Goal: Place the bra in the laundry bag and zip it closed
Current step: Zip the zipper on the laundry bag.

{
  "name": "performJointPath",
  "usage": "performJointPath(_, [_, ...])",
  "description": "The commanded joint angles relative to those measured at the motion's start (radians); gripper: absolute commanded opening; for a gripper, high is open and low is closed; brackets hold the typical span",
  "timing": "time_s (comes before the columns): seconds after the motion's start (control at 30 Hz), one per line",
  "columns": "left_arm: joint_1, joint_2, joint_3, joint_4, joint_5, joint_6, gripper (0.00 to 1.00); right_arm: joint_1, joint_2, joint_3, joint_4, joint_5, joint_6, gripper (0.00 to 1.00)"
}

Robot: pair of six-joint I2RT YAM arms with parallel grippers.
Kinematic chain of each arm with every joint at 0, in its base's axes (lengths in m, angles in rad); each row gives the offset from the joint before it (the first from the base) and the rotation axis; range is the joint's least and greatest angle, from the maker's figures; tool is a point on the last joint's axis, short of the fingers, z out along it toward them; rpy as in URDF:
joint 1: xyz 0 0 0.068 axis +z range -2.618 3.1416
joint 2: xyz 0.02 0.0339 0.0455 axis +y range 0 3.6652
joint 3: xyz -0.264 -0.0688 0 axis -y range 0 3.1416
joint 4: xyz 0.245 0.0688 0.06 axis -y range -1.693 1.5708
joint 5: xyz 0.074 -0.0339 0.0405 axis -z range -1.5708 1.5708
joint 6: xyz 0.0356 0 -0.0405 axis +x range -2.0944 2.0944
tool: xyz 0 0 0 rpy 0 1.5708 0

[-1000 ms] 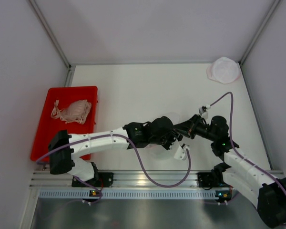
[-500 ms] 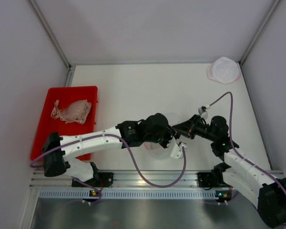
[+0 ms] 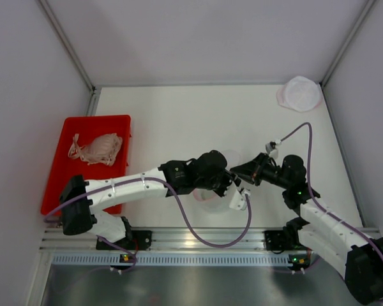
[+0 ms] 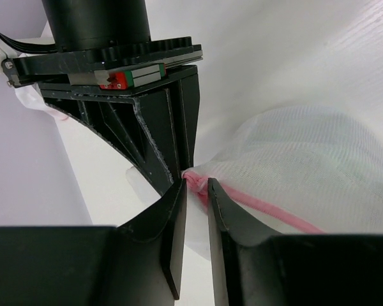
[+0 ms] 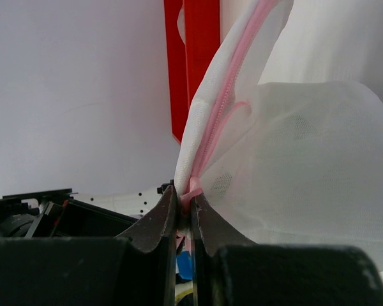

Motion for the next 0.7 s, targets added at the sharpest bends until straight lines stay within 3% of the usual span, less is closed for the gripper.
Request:
performJointPath(0.0, [0.016, 0.01, 0.029, 0.009, 0.001, 0.011, 0.24, 0.022, -0.02, 0.046, 0.071, -0.027, 0.003, 0.0])
performJointPath(0.37, [0.02, 0.014, 0.023, 0.009, 0.038, 0.038, 0.2, 0.026, -0.02, 0.05, 0.074, -0.025, 0.005, 0.0])
performJointPath(0.6, [0.017, -0.003, 0.031, 0.01, 0.078, 0.052, 0.35, 0.027, -0.014, 0.05, 0.071, -0.024, 0.006, 0.0])
performJointPath(0.67, [0.011, 0.001, 0.045, 0.007, 0.07, 0.054, 0.35, 0.027, -0.012, 0.05, 0.069, -0.024, 0.008, 0.0])
